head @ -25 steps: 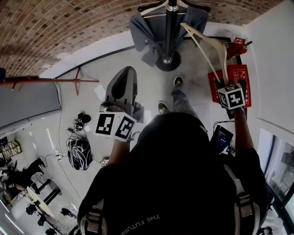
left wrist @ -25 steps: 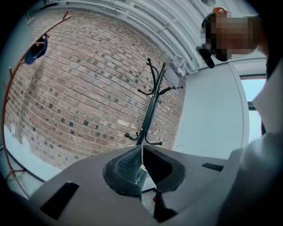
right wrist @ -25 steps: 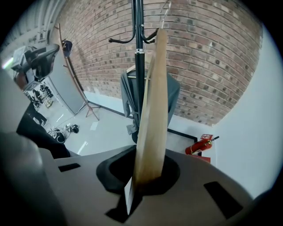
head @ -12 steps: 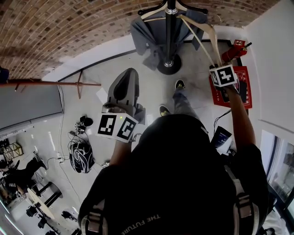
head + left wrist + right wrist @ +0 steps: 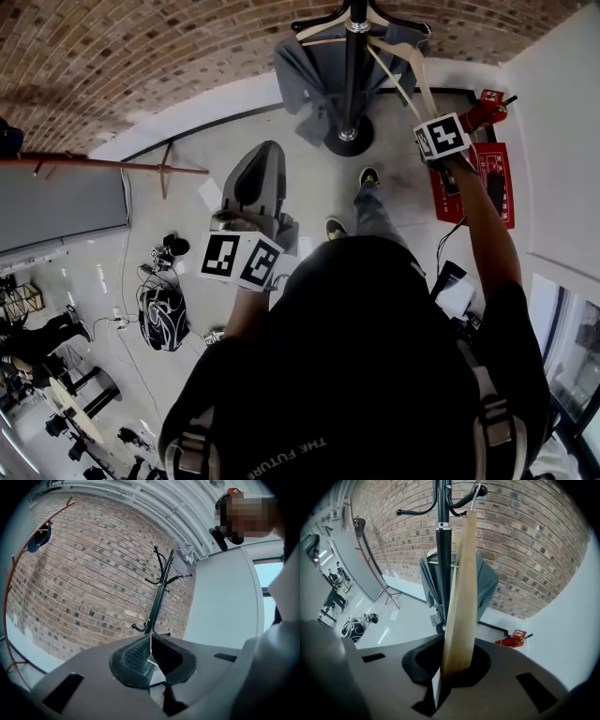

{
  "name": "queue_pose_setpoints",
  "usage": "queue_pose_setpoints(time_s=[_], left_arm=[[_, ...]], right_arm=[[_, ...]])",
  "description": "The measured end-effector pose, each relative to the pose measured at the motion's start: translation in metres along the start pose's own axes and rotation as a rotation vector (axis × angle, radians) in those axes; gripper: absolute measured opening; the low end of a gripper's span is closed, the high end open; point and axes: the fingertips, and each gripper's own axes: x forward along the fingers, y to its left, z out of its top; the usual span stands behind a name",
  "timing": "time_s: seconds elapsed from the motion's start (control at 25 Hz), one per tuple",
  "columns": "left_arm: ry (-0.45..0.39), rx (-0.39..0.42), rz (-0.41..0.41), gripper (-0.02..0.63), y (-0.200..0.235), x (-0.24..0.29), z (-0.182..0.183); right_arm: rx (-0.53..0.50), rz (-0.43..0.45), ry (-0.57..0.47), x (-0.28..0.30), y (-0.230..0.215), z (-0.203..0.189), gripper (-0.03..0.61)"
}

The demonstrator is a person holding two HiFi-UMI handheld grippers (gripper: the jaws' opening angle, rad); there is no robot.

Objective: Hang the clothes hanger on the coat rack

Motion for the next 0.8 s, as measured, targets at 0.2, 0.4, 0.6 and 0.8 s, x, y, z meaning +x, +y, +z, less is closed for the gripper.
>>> queue_pose_setpoints(time_s=[0.2,0.4,0.6,0.8], left_arm=[[0.0,0.006,0.004,0.029,-0.002,-0.002,0.0],[0.0,0.012,0.012,0.029,-0.001,-0.003,0.003],[0.0,0.017,0.012,0.029,-0.003,-0.002,0.002],[0.007,0.013,0.01,0.029,-0.003,0.0,0.0]], right_arm=[[0.007,0.006,0.001,0.012,0.005,0.011,0.029],[0.004,0.025,0.0,0.018,0.011,0.023,0.029],[-0.003,0.009,0.007,0.023,0.006,0.023,0.029],[-0.026,-0.022,0.035,0.03,0.001,0.015,0.028]])
